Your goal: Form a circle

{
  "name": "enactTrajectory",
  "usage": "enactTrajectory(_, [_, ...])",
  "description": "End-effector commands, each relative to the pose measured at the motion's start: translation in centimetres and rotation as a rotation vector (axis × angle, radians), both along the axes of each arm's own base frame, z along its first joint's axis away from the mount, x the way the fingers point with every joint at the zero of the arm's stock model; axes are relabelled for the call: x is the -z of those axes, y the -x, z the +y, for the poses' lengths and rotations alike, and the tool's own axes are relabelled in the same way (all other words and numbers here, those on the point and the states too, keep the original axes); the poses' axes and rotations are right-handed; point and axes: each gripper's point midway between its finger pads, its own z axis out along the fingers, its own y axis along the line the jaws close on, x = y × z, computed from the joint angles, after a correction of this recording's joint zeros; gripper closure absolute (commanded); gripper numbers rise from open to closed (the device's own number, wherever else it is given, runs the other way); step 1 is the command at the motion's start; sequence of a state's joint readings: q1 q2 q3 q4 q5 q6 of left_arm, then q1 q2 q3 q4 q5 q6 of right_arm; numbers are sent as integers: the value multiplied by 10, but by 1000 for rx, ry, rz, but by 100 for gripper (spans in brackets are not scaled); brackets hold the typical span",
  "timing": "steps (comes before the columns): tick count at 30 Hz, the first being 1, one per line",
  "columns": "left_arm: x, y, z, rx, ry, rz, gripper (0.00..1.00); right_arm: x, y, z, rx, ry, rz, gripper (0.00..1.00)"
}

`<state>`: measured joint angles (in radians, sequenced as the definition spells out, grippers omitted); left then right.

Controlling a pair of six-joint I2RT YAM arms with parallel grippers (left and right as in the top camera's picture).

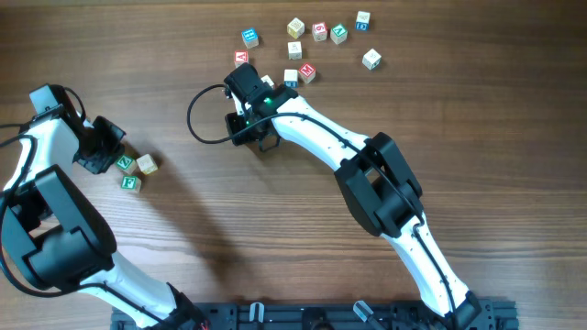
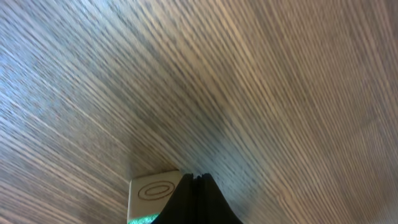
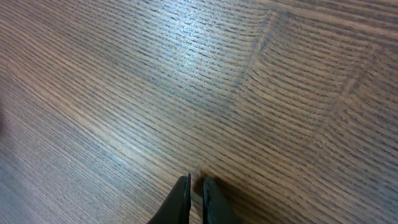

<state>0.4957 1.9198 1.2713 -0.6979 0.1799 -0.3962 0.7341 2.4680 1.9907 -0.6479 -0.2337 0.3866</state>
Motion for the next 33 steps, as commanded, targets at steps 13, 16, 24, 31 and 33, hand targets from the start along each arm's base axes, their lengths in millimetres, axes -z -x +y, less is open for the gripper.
enactTrajectory(13, [4,12,16,-49,-20,45,96,12,-3,-14,10,71,-18,89])
enactTrajectory(16, [4,11,12,-45,-1,35,96,12,-3,-14,10,71,-18,89])
enactTrajectory(24, [5,16,9,-45,11,57,96,12,-3,-14,10,71,-18,89])
enactTrajectory(31, [5,18,8,-45,17,67,96,12,-3,-14,10,71,-18,89])
enactTrajectory(33, [5,18,8,-45,17,68,96,12,-3,-14,10,71,-18,89])
